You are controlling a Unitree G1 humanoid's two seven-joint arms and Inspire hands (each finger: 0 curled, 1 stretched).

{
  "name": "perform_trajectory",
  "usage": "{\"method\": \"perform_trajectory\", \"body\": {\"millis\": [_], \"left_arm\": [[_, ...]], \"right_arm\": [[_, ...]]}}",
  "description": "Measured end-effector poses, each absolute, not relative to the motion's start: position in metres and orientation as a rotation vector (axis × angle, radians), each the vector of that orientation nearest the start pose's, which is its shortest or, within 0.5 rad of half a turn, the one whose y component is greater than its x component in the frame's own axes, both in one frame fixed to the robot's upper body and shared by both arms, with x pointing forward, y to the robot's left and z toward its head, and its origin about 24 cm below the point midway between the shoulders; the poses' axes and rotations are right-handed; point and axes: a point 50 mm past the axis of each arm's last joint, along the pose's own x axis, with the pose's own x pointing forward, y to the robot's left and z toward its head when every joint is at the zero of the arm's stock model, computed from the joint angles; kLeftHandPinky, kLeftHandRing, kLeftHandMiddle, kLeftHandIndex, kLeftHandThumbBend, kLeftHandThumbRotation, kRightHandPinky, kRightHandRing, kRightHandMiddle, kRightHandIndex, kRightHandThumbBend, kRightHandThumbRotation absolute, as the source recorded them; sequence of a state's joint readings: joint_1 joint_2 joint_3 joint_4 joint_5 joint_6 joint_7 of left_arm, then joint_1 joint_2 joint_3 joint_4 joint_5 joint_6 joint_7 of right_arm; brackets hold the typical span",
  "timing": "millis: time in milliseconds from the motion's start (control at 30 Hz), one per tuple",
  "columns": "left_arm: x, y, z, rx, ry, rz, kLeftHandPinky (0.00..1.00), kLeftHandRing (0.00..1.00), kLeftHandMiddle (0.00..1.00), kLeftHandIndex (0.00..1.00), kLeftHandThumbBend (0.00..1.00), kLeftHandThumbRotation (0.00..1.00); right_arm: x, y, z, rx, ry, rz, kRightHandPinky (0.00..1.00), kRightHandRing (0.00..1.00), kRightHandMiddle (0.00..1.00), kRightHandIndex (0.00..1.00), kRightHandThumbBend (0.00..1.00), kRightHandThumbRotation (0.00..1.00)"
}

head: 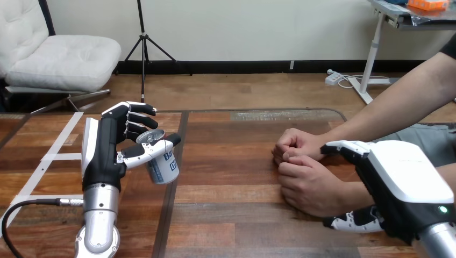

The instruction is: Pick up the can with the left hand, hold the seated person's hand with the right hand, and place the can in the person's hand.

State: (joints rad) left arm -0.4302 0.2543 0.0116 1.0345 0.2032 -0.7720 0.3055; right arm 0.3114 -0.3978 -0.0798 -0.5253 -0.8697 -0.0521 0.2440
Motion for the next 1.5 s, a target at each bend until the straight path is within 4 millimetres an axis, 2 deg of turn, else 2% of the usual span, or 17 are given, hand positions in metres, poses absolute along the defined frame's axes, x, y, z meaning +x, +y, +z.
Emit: {"method": "perform_trajectory", "body": {"millis": [500, 900, 1500], "left_arm": [[0.301, 0.204, 0.017, 0.371, -0.232, 0.128, 0.37, 0.42, 0.5, 0.54, 0.77, 0.0], [0.301, 0.2, 0.016, 0.362, -0.235, 0.123, 0.36, 0.41, 0.49, 0.53, 0.77, 0.01], [0.3, 0.196, 0.015, 0.351, -0.234, 0.116, 0.36, 0.41, 0.49, 0.53, 0.77, 0.01]], "right_arm": [[0.199, -0.212, 0.116, -1.511, 0.029, 0.155, 0.74, 0.79, 0.8, 0.76, 0.94, 0.0], [0.208, -0.216, 0.124, -1.598, 0.059, 0.149, 0.73, 0.77, 0.78, 0.76, 0.94, 0.0], [0.225, -0.221, 0.115, -1.686, 0.163, 0.195, 0.71, 0.74, 0.76, 0.74, 0.92, 0.0]]}}
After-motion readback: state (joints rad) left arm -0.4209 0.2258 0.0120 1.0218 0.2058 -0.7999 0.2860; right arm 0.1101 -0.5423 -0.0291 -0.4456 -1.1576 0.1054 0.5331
